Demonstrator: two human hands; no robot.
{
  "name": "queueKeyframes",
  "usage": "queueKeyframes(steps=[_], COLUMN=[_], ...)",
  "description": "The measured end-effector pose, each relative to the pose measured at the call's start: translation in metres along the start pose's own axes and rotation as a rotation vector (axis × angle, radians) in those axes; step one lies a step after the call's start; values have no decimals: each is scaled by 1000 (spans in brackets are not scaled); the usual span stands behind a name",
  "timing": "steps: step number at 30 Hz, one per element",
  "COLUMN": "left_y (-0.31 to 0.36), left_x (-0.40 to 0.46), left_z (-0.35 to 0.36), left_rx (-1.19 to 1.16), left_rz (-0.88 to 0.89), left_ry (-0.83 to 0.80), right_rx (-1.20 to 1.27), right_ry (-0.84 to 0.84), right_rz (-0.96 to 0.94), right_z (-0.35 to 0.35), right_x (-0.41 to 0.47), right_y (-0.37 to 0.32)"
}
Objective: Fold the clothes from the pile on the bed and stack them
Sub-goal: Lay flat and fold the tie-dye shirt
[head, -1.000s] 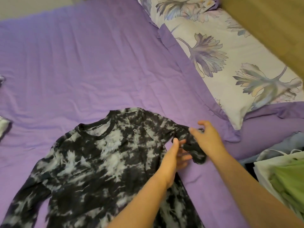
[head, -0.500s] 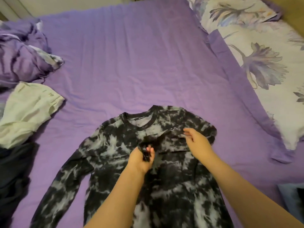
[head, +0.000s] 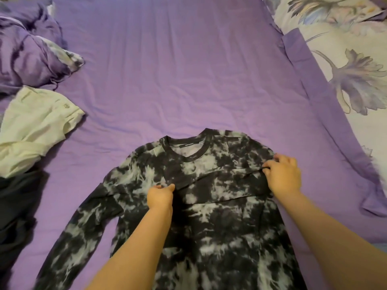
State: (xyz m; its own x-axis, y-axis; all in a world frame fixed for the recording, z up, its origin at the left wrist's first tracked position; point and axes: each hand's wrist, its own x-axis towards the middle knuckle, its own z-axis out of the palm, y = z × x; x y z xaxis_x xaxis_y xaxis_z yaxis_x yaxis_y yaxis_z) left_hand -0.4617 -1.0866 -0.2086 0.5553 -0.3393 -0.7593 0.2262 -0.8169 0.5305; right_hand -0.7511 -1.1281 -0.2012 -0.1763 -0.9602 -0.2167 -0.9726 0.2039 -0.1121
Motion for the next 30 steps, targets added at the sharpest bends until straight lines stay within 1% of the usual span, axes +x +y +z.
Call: queueKeyframes(steps=[2, 5, 7, 9, 11, 14, 17, 19, 20, 22, 25, 30], left_y=[4, 4, 3, 3, 2, 0, -3, -6, -8, -12, -17, -25], left_x=[2, 7, 11, 20, 29, 40, 45, 48, 48, 47, 44, 46], left_z=[-3, -18, -32, -43, -50, -56, -59, -63, -65, -70, -81, -115], left_rx=[-8, 84, 117, 127, 123, 210, 266, 309, 321, 314, 276, 218], left_rz=[52, 268, 398, 449, 443, 395, 408, 457, 476, 493, 489, 457], left_ry=[36, 170, 242, 217, 123, 10, -2, 4, -2, -12, 11, 66], right_rx=[62, 203, 235, 214, 114, -15, -41, -99, -128, -147, -103, -30], right_ry=[53, 48, 14, -64, -128, -272, -434, -500, -504, -455, -355, -363], right_rz=[-27, -123, -214, -264, -250, -143, -53, -45, -46, -69, -211, -410], right_z=[-4, -9, -7, 3, 17, 38, 48, 49, 47, 45, 46, 50], right_x=[5, 8, 8, 4, -5, -17, -13, -9, -9, -15, -36, -79], right_y=[-8, -31, -51, -66, -75, -76, -69, -67, -70, -83, -122, -189])
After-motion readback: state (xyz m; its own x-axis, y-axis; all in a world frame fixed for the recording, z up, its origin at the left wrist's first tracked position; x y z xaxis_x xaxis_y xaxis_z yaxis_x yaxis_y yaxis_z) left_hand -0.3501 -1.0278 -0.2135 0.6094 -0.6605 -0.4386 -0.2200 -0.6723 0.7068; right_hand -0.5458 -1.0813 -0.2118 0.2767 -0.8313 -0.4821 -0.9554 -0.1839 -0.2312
